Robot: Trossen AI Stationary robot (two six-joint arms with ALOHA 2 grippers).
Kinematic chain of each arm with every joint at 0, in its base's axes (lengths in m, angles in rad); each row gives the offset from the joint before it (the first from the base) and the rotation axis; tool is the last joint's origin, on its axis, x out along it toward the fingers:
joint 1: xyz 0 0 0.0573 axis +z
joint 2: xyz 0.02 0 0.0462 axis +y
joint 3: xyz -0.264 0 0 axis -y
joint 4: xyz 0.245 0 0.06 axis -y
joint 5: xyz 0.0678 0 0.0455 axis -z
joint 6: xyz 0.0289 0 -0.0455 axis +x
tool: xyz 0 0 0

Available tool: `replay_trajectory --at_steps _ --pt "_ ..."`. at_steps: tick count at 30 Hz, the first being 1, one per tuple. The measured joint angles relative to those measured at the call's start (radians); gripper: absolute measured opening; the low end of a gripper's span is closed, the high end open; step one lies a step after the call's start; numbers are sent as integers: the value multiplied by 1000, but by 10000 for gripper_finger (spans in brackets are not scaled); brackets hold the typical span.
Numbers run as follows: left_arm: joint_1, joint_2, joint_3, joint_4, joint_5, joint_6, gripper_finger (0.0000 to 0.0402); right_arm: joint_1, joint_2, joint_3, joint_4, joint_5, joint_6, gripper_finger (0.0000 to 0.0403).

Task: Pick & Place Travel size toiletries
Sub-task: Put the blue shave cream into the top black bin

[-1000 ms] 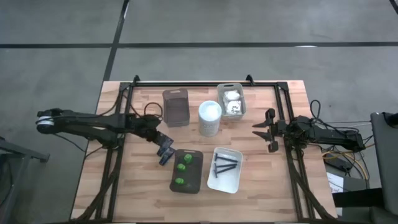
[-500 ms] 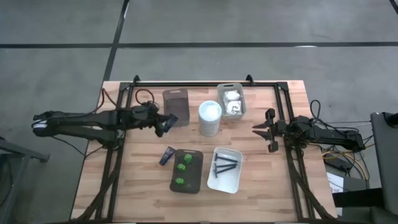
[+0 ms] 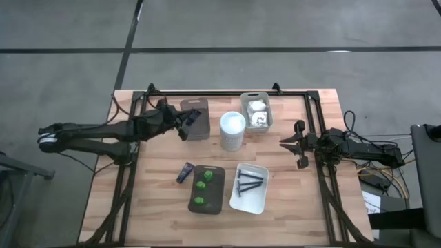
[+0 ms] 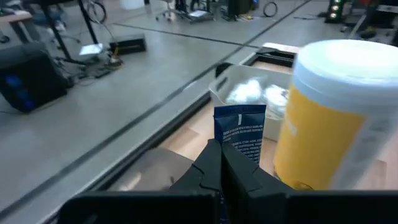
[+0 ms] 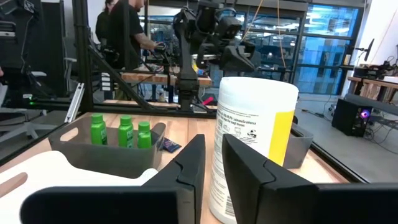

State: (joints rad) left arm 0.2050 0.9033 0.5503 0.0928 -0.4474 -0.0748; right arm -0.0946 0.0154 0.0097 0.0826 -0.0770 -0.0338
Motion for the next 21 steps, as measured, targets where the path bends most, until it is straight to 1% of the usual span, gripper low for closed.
replay_trajectory --at_steps 2,4,8,13,17,21 --pt "26 18 -5 35 12 16 0 0 0 0 0 0 0 58" --pt "63 28 -24 97 73 30 0 0 0 0 0 0 0 65" --pt "171 30 -83 272 326 37 0 0 0 0 0 0 0 78" --pt "310 30 -115 290 509 71 0 0 0 0 0 0 0 94" --pt "413 59 -115 316 724 136 0 0 0 0 0 0 0 103" --pt "495 130 -116 387 920 174 0 0 0 0 0 0 0 112"
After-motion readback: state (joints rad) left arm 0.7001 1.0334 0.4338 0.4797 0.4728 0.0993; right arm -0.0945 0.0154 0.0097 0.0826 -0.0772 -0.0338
